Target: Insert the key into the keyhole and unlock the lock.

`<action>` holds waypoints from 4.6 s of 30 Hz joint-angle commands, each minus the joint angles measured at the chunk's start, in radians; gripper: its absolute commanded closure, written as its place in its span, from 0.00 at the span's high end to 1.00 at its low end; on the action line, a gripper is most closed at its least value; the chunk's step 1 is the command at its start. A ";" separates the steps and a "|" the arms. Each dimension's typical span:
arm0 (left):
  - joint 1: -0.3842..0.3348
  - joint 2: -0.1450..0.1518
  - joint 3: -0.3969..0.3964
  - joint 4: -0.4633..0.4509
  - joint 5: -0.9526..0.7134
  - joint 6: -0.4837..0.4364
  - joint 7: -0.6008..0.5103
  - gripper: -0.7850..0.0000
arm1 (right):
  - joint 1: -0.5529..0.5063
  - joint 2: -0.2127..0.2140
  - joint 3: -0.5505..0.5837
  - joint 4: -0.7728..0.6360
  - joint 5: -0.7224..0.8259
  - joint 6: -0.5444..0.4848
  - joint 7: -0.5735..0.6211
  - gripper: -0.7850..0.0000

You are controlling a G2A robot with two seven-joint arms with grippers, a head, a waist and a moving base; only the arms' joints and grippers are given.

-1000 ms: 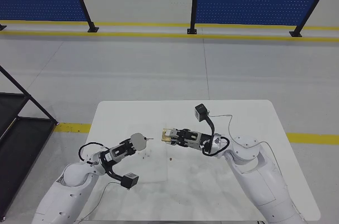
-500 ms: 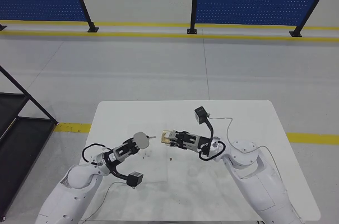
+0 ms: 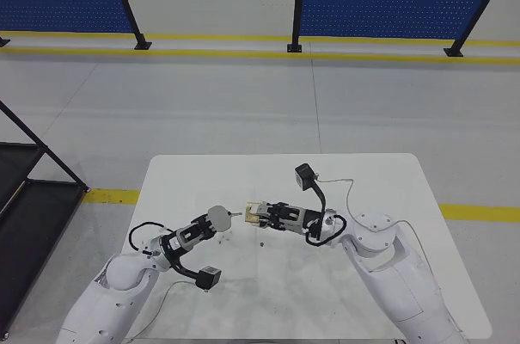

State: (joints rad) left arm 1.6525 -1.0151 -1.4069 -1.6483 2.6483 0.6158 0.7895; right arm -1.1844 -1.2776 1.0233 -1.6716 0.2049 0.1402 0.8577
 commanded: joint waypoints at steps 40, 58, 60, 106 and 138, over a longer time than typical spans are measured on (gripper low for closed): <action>-0.012 0.000 0.021 0.001 0.005 -0.016 0.022 0.00 | 0.030 0.011 -0.033 0.022 0.024 -0.012 0.022 0.00; -0.009 0.005 0.014 -0.002 -0.008 -0.023 0.058 0.00 | 0.045 0.020 -0.037 0.022 0.014 -0.012 0.067 0.00; -0.008 0.006 0.011 -0.002 -0.011 -0.026 0.064 0.00 | 0.050 0.023 -0.037 0.024 0.010 -0.008 0.086 0.00; -0.011 0.034 -0.025 0.006 -0.184 -0.101 0.351 0.00 | 0.363 0.004 -0.183 0.278 0.155 0.029 0.477 0.00; -0.014 0.038 -0.013 0.011 -0.182 -0.089 0.333 0.00 | 0.356 0.011 -0.200 0.261 0.179 0.026 0.447 0.00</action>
State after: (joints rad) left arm 1.6382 -0.9772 -1.4207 -1.6372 2.4663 0.5263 1.1225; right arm -0.8284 -1.2671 0.8235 -1.4099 0.3841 0.1663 1.3049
